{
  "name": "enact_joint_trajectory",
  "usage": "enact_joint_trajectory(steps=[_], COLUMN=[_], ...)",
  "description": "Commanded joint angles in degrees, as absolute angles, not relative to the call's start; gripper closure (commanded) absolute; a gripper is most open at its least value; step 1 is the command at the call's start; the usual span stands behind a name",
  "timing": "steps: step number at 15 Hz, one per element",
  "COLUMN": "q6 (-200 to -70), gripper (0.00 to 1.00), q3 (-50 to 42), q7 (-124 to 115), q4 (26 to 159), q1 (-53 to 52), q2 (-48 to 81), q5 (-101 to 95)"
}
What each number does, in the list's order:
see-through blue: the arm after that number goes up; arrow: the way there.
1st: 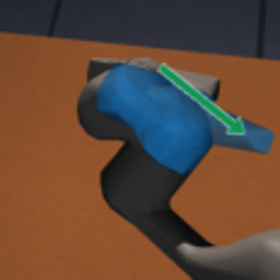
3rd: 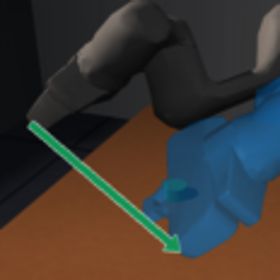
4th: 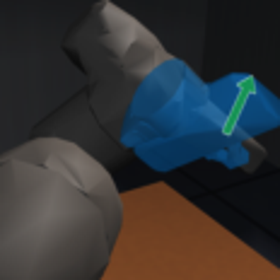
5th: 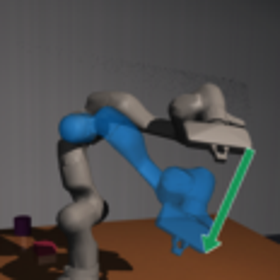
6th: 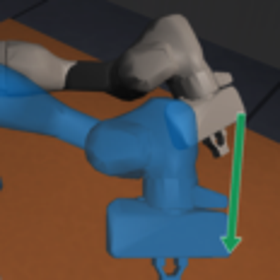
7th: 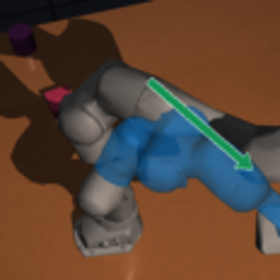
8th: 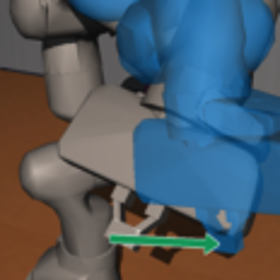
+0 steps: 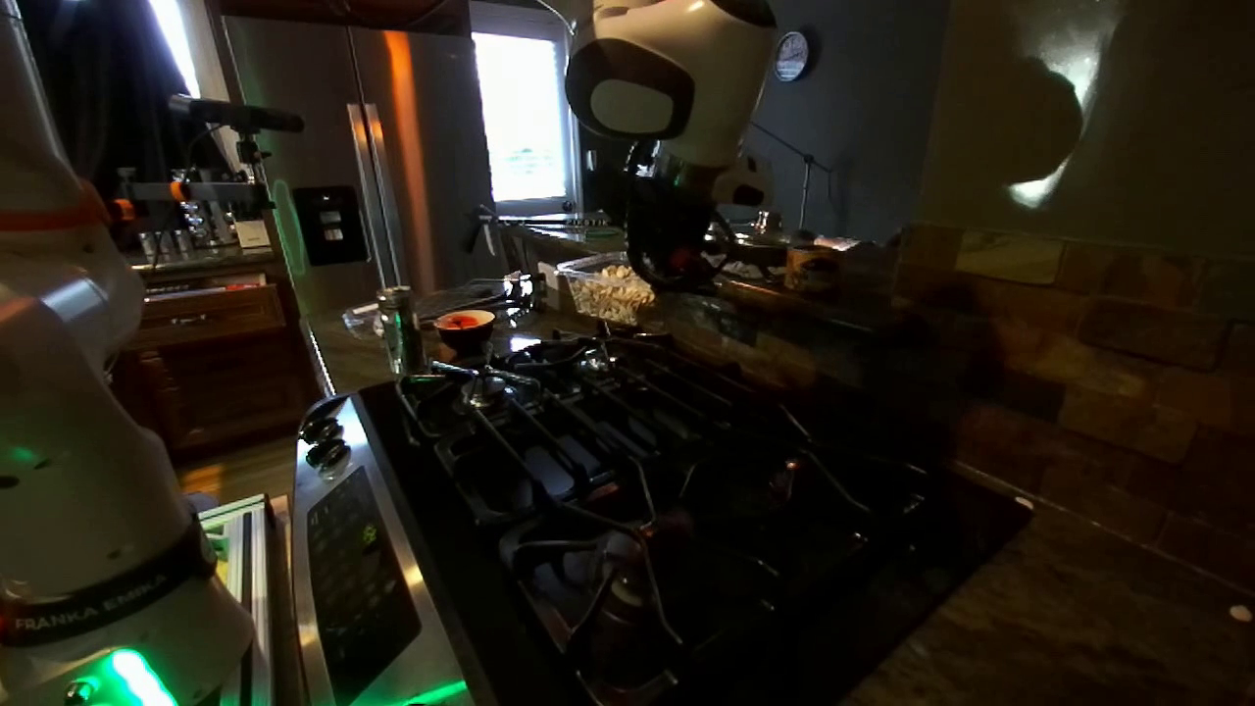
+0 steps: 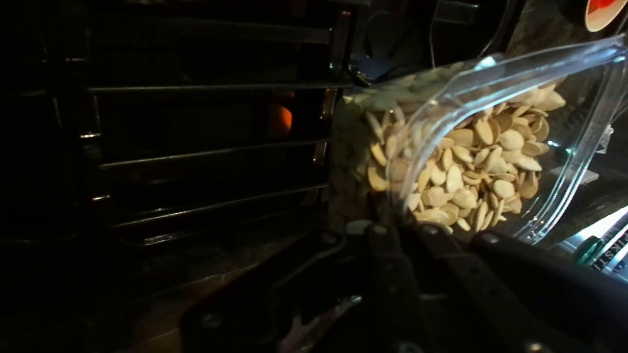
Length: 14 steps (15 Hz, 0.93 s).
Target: Pick up the clear lunch box with white contents on the right and put it on the stove
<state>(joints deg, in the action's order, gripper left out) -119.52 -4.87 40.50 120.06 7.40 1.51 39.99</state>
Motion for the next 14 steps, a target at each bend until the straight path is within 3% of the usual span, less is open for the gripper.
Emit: enact_joint_trajectory(steps=[1, 6, 10, 14], q6=[-124.04, -126.64, -132.9, -129.86], gripper=[0.99, 0.99, 0.99, 0.97], q3=[-2.46, 0.78, 3.04, 2.21], q7=[34.81, 30.52, 31.73, 31.34], q4=[121.65, 123.32, 126.71, 125.08], q1=[4.17, 0.78, -1.24, -0.55], q2=[1.16, 0.95, 3.13, 3.3], q5=[40.65, 43.01, 57.22, 52.43])
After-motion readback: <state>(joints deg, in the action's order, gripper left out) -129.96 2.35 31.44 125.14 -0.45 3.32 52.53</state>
